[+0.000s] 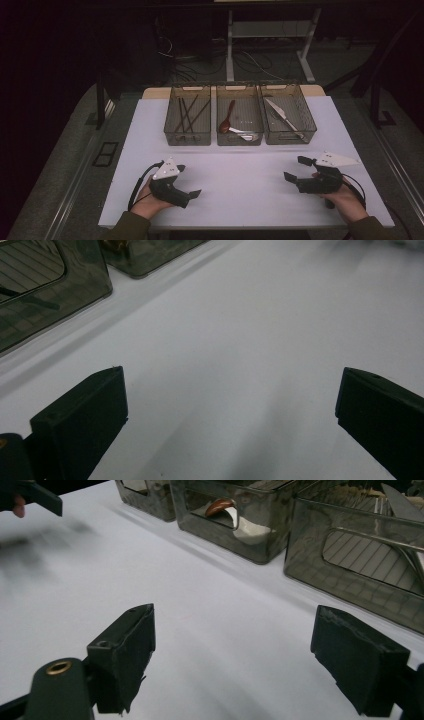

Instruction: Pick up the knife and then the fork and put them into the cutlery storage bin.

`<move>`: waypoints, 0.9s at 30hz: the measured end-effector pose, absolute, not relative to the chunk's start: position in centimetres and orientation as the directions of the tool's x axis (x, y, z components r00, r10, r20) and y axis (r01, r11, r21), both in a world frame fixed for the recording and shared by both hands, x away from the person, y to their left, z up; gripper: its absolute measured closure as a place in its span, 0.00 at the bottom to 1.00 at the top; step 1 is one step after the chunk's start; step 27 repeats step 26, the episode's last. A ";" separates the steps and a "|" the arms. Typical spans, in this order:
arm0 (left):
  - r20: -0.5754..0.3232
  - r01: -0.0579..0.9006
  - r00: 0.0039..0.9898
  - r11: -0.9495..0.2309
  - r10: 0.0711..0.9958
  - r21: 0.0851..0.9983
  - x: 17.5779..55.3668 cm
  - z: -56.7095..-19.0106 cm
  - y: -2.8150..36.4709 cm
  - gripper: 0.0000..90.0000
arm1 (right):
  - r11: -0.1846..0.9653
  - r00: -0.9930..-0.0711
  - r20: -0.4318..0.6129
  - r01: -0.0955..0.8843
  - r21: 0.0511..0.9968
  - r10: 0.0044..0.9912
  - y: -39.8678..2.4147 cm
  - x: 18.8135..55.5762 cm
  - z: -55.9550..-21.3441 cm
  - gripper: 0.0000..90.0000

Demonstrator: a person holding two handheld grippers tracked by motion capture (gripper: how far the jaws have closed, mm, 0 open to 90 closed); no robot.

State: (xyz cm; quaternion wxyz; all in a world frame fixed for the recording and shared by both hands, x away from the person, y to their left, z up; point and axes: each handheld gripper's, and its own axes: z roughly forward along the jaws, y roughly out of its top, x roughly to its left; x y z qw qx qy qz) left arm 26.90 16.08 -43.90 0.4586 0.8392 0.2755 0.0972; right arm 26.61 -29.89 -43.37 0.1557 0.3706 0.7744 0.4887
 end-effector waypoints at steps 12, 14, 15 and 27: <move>-0.092 0.374 0.831 -0.427 0.549 0.823 26.8 -43.9 16.1 0.00 | 0.261 -0.684 0.123 0.430 0.865 0.719 -29.8 25.6 -44.2 0.19; -0.096 0.376 0.830 -0.423 0.550 0.824 26.9 -43.9 16.1 0.00 | 0.263 -0.683 0.125 0.434 0.862 0.720 -29.8 25.6 -44.3 0.19; -0.096 0.376 0.830 -0.423 0.549 0.825 26.9 -43.9 16.1 0.00 | 0.265 -0.684 0.124 0.434 0.861 0.718 -29.8 25.6 -44.4 0.19; -0.094 0.374 0.832 -0.428 0.547 0.823 26.9 -43.9 16.0 0.00 | 0.277 -0.695 0.120 0.431 0.859 0.709 -29.8 25.5 -44.4 0.19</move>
